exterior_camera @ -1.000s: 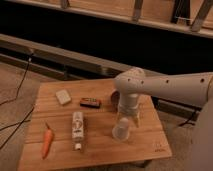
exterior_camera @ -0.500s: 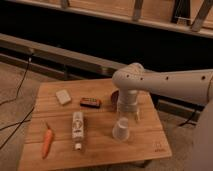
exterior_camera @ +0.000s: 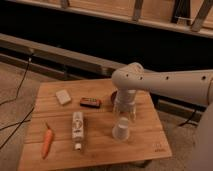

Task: Place the ceramic cup in the ceramic bowl

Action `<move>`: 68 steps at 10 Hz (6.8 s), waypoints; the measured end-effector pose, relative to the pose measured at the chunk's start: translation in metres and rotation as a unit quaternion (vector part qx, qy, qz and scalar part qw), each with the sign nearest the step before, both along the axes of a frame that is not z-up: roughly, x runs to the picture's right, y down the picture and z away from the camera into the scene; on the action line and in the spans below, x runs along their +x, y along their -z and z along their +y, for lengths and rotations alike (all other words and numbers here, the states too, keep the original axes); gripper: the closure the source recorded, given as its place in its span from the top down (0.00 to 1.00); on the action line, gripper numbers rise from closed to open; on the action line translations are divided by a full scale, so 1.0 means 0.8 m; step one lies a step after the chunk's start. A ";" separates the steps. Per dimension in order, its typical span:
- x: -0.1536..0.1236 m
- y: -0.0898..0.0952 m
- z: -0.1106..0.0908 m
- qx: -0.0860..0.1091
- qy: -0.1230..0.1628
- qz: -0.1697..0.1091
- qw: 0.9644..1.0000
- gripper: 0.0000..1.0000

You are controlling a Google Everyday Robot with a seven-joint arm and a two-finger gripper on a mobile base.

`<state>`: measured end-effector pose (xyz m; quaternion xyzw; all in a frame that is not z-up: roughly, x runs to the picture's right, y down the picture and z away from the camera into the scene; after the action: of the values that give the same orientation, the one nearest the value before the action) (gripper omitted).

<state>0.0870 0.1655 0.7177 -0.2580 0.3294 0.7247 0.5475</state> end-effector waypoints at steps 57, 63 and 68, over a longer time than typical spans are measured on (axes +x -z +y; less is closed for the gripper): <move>0.045 -0.130 -0.157 0.073 0.060 -0.062 0.994 0.80; 0.023 -0.073 -0.182 0.066 0.083 -0.083 0.991 0.80; -0.015 -0.038 -0.165 0.031 0.087 -0.118 0.989 0.80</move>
<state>0.0753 0.0337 0.7484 -0.2952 0.2613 0.6488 0.6508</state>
